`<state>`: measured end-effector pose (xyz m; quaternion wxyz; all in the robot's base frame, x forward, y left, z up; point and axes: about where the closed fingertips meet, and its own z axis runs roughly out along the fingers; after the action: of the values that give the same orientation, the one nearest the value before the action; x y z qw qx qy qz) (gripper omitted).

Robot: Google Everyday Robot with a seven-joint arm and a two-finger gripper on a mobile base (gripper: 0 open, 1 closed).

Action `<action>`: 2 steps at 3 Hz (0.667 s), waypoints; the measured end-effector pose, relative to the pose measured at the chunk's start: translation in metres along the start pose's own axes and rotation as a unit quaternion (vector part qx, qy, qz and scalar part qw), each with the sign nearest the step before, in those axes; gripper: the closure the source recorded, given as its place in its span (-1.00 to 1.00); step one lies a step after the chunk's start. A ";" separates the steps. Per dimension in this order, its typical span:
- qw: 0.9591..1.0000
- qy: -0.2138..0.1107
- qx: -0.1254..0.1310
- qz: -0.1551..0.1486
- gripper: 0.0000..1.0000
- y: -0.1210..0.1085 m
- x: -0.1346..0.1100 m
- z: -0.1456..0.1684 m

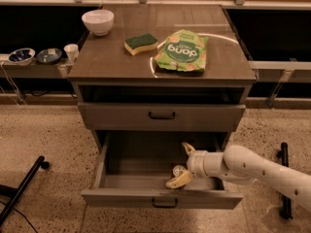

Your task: Pick orange can from middle drawer and place on counter

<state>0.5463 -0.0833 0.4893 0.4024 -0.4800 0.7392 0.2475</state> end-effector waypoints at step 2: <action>0.999 -0.020 0.033 -0.011 -0.14 -0.015 0.030 0.017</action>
Offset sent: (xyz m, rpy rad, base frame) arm 0.0184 -0.0131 -0.0521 0.0091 -0.0772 -0.0519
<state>0.5594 -0.0923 0.4548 0.4349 -0.4696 0.7337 0.2281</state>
